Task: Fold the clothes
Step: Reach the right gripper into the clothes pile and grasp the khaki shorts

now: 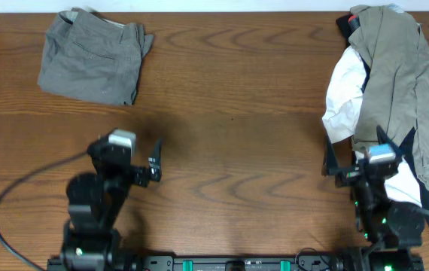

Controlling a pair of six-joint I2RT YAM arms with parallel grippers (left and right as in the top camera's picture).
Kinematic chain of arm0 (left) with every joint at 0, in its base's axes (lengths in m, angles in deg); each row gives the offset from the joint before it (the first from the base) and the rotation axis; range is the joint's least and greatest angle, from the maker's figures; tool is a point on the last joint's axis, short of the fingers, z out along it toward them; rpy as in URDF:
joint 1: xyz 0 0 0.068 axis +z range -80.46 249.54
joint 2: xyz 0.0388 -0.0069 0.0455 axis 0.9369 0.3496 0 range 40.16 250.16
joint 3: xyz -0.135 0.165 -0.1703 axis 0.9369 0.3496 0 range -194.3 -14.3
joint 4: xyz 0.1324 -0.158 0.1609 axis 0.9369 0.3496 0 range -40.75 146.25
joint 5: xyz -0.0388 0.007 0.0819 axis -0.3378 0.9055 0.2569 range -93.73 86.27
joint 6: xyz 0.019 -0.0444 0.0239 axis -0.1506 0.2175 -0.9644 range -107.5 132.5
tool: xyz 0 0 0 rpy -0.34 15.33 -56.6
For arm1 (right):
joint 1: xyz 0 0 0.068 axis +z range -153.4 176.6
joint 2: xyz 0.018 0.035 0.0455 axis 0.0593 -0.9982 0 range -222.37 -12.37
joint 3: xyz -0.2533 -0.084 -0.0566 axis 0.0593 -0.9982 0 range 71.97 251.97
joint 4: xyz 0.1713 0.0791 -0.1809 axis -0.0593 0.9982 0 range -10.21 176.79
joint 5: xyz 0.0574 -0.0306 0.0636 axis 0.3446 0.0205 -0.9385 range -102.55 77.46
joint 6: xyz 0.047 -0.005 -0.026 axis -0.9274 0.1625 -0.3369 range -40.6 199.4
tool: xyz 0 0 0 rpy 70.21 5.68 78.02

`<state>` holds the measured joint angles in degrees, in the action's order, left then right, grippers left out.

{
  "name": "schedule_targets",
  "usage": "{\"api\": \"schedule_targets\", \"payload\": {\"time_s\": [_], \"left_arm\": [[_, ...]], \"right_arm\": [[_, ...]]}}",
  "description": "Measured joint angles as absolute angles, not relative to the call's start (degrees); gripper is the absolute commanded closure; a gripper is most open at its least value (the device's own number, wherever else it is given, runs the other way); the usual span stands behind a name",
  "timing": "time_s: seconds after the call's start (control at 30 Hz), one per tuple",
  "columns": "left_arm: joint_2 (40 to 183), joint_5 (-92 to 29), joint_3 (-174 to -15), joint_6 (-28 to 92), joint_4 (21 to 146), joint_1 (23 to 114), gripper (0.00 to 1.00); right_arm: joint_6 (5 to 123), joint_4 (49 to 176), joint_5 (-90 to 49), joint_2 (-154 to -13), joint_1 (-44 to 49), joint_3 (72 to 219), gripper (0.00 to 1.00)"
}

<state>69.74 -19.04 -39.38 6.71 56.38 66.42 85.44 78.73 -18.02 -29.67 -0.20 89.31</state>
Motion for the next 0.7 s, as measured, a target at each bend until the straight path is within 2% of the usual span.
{"api": "schedule_targets", "payload": {"time_s": [0.23, 0.7], "left_arm": [[86.92, -21.16, -58.66, 6.71, 70.42, 66.4, 0.02], [115.82, -21.79, -93.67, 6.69, 100.56, 66.4, 0.02]], "right_arm": [[85.44, 85.35, -22.46, -48.58, -0.2, 106.75, 0.01], [86.12, 121.55, -29.5, -91.37, -0.17, 153.62, 0.01]]}}
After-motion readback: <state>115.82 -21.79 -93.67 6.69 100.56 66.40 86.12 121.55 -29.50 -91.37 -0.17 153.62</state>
